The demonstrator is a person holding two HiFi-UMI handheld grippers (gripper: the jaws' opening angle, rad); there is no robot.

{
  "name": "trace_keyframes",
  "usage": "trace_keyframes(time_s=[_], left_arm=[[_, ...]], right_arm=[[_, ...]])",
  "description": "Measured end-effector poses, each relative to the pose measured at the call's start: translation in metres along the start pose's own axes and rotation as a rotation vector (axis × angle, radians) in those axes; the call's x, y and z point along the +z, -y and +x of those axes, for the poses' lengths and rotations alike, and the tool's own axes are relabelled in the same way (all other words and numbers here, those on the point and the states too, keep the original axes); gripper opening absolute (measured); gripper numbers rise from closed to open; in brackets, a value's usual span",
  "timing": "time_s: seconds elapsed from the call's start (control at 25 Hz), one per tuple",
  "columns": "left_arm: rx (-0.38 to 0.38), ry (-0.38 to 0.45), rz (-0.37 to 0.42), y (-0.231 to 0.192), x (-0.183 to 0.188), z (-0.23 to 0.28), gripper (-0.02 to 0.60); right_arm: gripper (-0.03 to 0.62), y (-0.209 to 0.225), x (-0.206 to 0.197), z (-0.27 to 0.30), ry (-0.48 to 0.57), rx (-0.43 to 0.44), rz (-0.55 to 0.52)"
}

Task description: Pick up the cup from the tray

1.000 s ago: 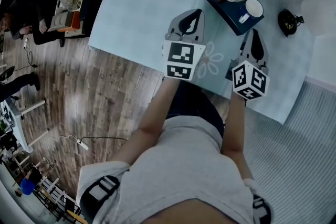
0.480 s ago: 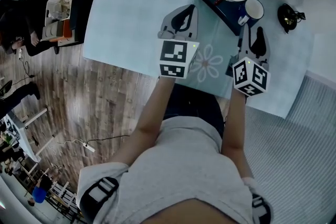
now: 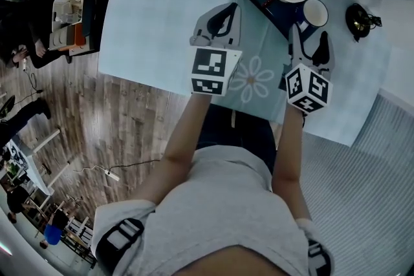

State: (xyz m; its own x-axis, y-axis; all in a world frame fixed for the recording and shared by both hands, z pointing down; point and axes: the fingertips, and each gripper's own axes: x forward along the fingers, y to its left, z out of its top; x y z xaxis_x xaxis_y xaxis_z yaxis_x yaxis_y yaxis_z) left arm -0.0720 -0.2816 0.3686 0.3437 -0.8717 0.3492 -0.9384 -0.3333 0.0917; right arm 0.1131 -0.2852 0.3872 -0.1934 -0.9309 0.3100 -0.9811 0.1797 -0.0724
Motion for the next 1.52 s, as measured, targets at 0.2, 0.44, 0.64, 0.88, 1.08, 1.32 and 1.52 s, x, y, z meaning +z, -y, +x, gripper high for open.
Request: trace_keyframes(time_s=[0.2, 0.44, 0.64, 0.88, 1.08, 1.32, 1.52], left_arm=[[0.018, -0.012, -0.007, -0.004, 0.0, 0.01, 0.003], [0.027, -0.014, -0.009, -0.004, -0.001, 0.02, 0.003], [0.021, -0.035, -0.011, -0.001, -0.004, 0.026, 0.003], [0.024, -0.053, -0.003, 0.002, -0.01, 0.031, 0.003], [0.017, -0.056, 0.01, 0.003, -0.01, 0.033, 0.003], [0.029, -0.064, 0.008, 0.001, -0.015, 0.032, 0.003], [0.032, -0.079, 0.007, 0.0, -0.019, 0.032, 0.003]], right_arm=[[0.348, 0.005, -0.001, 0.023, -0.016, 0.024, 0.02], [0.356, 0.012, -0.007, 0.041, -0.041, 0.044, 0.002], [0.356, 0.014, -0.014, 0.051, -0.072, 0.076, -0.013], [0.364, 0.014, -0.014, 0.058, -0.069, 0.109, -0.006], [0.365, 0.015, -0.01, 0.063, -0.063, 0.119, 0.019], [0.364, 0.018, -0.009, 0.065, -0.047, 0.124, 0.045], [0.364, 0.019, -0.007, 0.065, -0.047, 0.12, 0.028]])
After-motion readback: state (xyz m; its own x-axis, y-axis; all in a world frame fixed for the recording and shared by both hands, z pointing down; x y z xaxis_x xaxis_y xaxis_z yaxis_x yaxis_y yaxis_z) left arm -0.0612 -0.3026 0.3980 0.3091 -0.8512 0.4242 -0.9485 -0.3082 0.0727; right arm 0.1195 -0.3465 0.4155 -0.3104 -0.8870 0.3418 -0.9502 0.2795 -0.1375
